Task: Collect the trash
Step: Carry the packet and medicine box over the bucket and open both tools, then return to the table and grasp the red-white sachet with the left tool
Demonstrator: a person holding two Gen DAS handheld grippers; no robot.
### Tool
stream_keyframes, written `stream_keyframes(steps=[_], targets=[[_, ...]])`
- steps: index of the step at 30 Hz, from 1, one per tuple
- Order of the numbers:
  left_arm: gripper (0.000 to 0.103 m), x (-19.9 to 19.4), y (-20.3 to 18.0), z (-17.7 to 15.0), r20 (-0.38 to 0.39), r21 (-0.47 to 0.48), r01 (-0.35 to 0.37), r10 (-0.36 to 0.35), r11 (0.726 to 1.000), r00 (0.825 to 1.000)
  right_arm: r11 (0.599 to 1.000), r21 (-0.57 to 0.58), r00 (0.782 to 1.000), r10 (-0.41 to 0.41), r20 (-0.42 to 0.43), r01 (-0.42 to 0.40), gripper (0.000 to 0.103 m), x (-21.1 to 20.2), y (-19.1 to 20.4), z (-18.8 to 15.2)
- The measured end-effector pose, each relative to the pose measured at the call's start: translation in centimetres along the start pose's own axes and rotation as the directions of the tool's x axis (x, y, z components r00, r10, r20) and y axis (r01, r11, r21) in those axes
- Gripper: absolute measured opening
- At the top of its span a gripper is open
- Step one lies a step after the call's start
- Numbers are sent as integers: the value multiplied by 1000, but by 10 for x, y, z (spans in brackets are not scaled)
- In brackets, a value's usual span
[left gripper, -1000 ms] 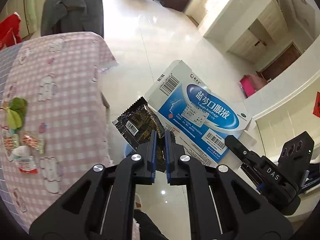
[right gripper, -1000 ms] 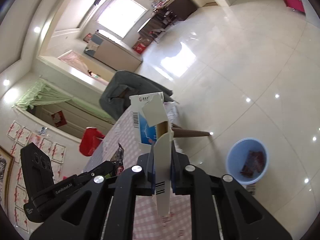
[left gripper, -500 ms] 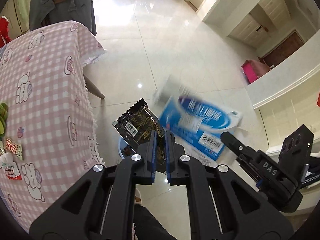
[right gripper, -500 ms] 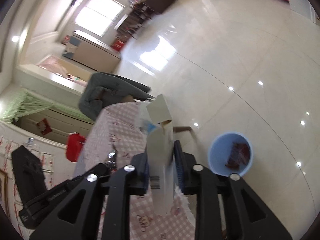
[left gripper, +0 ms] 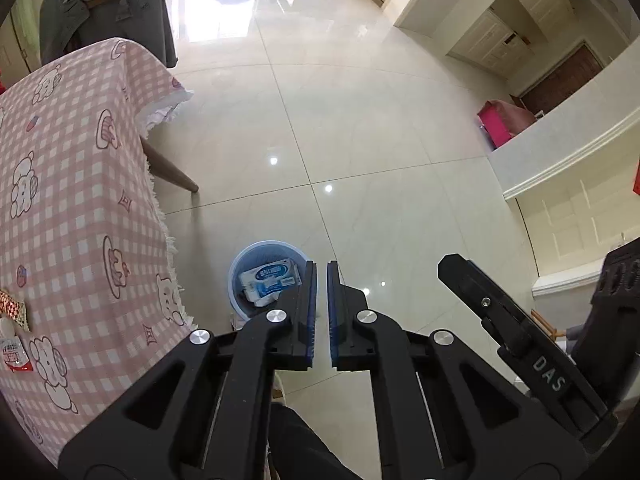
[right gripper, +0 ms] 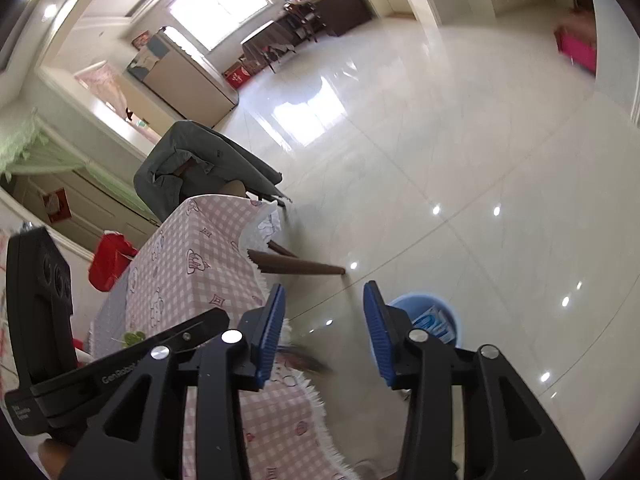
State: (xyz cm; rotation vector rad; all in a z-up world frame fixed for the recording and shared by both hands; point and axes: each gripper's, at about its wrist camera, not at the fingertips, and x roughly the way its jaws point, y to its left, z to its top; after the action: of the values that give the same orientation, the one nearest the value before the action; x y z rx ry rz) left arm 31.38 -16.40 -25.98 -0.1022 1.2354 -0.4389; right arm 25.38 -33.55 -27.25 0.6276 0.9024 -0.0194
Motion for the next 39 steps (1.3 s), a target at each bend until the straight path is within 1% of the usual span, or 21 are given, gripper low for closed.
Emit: stream_keyframes(steps=[4, 10, 16, 22, 27, 28, 29, 30, 31, 32, 34, 39], targets=[[6, 3, -3, 0, 0, 2, 9, -9, 1000, 1000, 1000, -18, 1000, -2, 14, 3, 43, -5, 4, 1], [6, 1, -2, -1, 6, -1, 16, -16, 1000, 1000, 1000, -3, 1000, -8, 7, 8, 43, -7, 1, -1], [6, -13, 6, -1, 21, -27, 14, -13, 1000, 1000, 1000, -16, 1000, -2, 7, 2, 44, -11, 7, -3], [6, -32, 21, -8, 35, -67, 1, 2, 998, 999, 999, -47, 1000, 26, 6, -26, 45, -17, 25, -6], [8, -55, 41, -18, 45, -99, -29, 34, 995, 998, 994, -89, 998, 63, 0, -63, 46, -22, 55, -15], [15, -60, 46, -21, 49, -106, -33, 39, 994, 998, 993, -97, 997, 73, -4, -73, 46, -22, 63, -17], [29, -67, 54, -25, 59, -118, -43, 50, 992, 997, 991, -105, 997, 80, -7, -81, 46, -22, 69, -19], [39, -73, 59, -28, 69, -128, -52, 61, 990, 996, 989, -119, 996, 92, -12, -93, 46, -22, 81, -22], [52, -81, 66, -31, 86, -139, -62, 74, 988, 994, 987, -127, 995, 100, -14, -101, 46, -22, 87, -25], [52, -90, 74, -36, 105, -151, -71, 87, 986, 991, 985, -136, 994, 108, -18, -110, 46, -22, 95, -29], [52, -102, 89, -43, 110, -168, -80, 100, 982, 989, 979, -157, 991, 127, -30, -130, 47, -21, 115, -37], [53, -132, 144, -68, 123, -249, -114, 148, 962, 981, 962, -208, 983, 166, -75, -178, 48, -11, 166, -59]])
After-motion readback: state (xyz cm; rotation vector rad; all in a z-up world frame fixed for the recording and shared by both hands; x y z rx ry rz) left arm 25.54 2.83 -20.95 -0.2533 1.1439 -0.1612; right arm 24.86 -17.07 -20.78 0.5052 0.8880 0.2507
